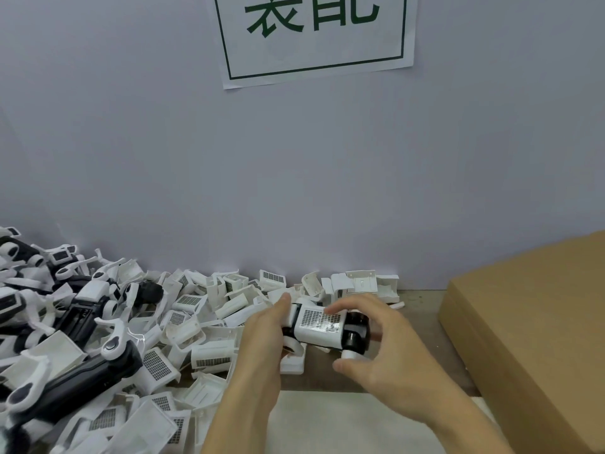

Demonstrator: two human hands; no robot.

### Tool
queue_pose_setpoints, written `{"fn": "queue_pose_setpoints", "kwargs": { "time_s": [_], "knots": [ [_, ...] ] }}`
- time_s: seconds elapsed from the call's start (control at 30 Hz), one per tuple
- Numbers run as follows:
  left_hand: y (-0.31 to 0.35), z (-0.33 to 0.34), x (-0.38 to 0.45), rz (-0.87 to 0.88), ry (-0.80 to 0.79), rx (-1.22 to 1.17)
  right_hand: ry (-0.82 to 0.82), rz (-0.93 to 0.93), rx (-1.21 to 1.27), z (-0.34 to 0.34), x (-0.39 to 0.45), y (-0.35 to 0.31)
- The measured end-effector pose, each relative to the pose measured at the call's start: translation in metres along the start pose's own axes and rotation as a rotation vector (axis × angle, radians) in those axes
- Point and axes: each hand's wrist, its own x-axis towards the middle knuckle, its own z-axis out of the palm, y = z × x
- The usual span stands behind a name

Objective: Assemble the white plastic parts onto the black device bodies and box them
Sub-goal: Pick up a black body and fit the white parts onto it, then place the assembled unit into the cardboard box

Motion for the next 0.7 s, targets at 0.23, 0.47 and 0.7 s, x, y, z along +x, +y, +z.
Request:
{"fn": "queue_pose_setpoints", "kwargs": {
  "time_s": [0.23,0.47,0.7],
  "knots": [
    [0.003,-0.006,-0.008,0.136,0.023,0.159,-0.005,0.006,-0.322,0.006,0.002,0.012],
    [0.016,-0.001,-0.02,0.223,-0.297,0.358,0.087,0.191,0.076,-0.023,-0.004,0.018],
    [-0.006,0.016,-0.018,0.179,-0.3,0.252,-0.308,0.59,0.627,-0.03,-0.01,0.009]
  ]
}}
